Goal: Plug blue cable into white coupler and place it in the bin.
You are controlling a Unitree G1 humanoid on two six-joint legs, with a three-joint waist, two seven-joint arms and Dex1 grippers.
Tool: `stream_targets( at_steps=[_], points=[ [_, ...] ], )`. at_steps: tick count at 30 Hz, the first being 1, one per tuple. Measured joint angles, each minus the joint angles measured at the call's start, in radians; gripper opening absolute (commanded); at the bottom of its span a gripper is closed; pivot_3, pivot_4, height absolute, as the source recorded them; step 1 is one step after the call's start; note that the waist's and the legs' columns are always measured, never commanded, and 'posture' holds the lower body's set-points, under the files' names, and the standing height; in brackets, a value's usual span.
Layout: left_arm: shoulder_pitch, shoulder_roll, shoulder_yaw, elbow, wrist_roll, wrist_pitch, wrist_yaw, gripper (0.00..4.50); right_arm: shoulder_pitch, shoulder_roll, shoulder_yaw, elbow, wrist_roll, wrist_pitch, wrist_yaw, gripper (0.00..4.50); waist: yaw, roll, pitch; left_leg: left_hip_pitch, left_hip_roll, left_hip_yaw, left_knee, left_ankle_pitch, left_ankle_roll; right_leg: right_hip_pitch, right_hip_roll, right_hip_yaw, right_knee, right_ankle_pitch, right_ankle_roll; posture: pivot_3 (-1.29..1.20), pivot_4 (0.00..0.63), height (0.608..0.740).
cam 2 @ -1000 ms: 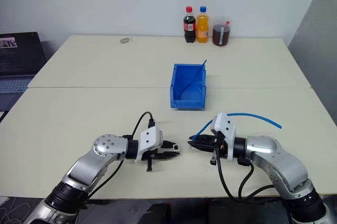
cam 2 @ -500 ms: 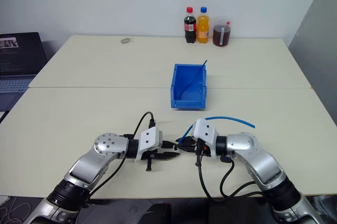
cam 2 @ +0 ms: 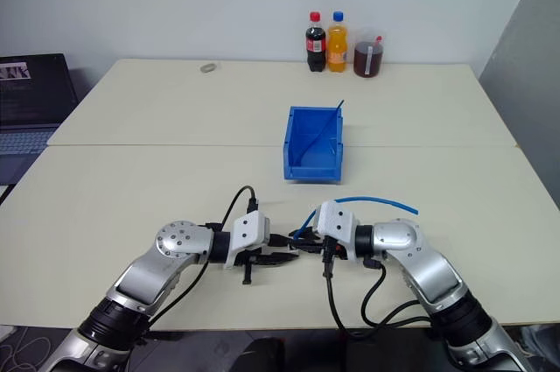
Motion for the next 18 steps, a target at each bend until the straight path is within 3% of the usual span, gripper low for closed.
stream_targets(
  at_steps=[18],
  points=[
    [0.002, -0.001, 0.0, 0.003, 0.005, 0.0, 0.002, 0.78, -0.055, -0.011, 0.042, 0.027, -0.058, -0.021, 0.052, 0.13, 0.0, 0.001, -0.003, 0.002, 0.0, 0.0, 0.0, 0.0, 0.0, 0.002, 0.0, 0.0, 0.0, 0.0, 0.0, 0.0, 0.15, 0.74]
  ],
)
